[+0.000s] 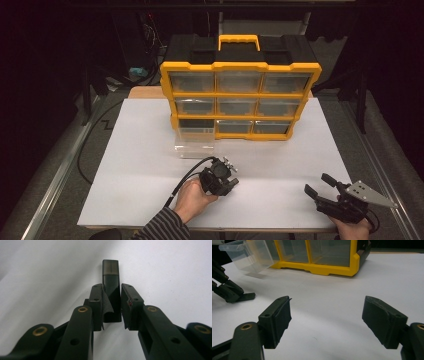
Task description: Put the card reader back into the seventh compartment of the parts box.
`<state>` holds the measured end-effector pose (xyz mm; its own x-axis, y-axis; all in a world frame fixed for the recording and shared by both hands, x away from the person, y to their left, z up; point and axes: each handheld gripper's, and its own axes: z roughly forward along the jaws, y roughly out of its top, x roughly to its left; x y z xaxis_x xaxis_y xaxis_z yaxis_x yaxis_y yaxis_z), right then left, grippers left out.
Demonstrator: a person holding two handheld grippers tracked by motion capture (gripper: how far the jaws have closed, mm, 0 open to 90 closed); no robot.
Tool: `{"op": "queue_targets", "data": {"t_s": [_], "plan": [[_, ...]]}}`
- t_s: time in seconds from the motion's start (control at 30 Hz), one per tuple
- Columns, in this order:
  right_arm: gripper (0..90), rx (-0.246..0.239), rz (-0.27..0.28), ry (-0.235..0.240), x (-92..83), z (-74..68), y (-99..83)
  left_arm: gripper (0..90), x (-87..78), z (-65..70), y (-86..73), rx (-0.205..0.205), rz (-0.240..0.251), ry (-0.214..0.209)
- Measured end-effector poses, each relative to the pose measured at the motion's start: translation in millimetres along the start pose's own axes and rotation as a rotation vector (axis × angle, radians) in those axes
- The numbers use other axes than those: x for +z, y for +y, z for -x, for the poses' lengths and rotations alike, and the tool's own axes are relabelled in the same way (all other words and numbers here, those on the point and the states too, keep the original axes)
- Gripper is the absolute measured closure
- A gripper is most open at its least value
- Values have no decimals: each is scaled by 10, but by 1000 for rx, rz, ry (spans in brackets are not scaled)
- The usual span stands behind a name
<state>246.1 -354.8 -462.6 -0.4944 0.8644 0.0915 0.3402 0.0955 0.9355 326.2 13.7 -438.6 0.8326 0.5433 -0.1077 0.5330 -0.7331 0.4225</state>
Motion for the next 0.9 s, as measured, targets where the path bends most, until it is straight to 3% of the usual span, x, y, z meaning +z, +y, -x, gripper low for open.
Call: {"op": "queue_targets", "data": {"t_s": [0.9], "plan": [[233, 1, 0, 0, -1, -5, 1, 728, -282, -62, -174, -38, 95, -10]]}}
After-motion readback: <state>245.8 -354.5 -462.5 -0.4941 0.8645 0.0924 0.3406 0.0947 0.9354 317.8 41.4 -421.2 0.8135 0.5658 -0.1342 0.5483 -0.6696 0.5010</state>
